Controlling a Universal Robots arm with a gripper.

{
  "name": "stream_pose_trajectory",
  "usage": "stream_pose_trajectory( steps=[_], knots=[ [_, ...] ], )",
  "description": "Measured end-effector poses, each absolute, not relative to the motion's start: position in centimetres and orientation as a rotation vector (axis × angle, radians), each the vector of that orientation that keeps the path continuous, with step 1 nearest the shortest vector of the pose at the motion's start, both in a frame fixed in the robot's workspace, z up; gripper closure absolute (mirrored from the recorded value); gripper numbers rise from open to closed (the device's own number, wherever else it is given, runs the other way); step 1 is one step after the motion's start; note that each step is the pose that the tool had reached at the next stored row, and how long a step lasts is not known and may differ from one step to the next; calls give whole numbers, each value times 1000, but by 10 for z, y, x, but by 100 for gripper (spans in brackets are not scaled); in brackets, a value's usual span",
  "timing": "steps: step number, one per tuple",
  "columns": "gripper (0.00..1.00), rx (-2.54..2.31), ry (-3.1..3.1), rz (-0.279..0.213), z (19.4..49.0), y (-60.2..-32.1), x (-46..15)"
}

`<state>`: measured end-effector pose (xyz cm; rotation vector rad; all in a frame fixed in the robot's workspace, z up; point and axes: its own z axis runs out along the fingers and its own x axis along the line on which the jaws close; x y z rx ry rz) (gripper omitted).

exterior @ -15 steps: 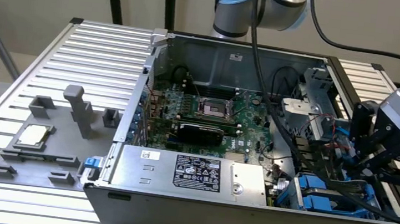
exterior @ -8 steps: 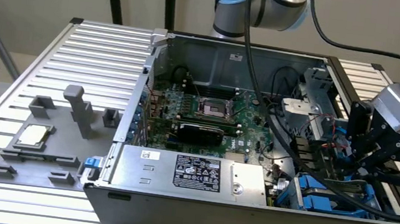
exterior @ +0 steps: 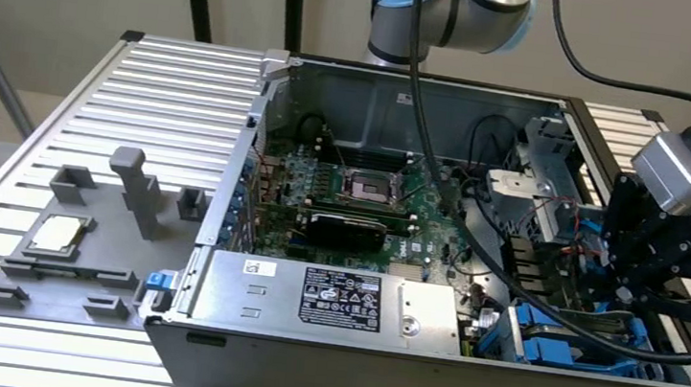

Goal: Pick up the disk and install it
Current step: 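Insert the first disk wire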

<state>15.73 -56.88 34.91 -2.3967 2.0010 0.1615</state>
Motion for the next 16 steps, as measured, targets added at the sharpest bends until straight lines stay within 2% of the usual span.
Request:
stream_pose_trajectory(
  steps=[16],
  knots=[
    [83, -2279, 2197, 172, 345, -569, 157]
  ],
)
